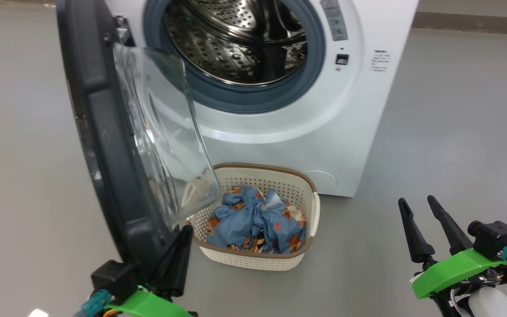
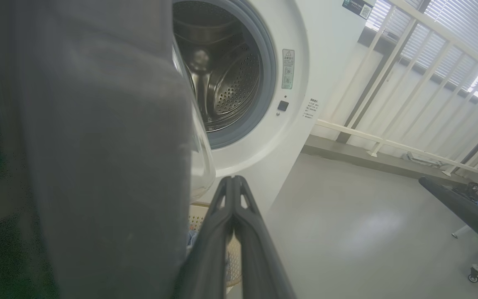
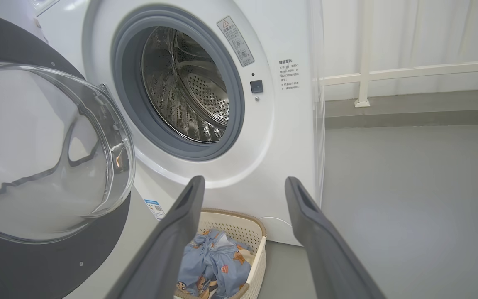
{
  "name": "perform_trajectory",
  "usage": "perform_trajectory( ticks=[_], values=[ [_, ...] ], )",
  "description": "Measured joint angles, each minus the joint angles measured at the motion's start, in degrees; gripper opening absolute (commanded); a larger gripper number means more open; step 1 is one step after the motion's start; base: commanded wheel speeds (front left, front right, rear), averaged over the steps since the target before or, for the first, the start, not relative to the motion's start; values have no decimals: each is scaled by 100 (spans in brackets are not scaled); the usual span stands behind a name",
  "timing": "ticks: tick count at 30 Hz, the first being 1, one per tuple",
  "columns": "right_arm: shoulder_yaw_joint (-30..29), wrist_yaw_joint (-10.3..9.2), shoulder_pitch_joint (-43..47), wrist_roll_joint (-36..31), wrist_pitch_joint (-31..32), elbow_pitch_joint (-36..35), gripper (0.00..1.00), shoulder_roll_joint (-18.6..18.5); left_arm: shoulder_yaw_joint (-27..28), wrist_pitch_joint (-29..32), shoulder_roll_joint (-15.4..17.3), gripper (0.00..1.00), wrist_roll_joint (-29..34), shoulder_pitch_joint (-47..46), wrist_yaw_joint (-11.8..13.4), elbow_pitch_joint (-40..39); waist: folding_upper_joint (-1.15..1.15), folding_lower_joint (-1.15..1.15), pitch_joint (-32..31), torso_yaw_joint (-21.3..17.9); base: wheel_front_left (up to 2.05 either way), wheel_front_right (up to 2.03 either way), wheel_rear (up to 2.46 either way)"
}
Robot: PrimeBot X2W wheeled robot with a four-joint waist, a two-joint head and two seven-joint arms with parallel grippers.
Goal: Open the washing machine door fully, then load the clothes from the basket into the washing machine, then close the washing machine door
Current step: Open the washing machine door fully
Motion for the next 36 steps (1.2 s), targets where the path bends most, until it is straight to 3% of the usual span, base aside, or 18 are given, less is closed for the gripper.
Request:
perform_trajectory(
  ticks=[11, 20, 36],
  values=[
    [1, 0, 16, 0, 0, 12, 100, 51, 323, 298, 312, 0, -51, 119, 345, -143, 0, 0, -120, 491, 0, 0, 0],
    [-15, 0, 23, 0, 0, 14, 100, 67, 608, 635, 777, 0, -118, 102, 391, -121, 0, 0, -134, 798, 0, 0, 0],
    [-92, 0, -2, -1, 0, 11, 100, 163, 1115, 994, 1305, 0, -356, -848, 475, 1137, 0, 0, 116, 1140, 0, 0, 0]
  ],
)
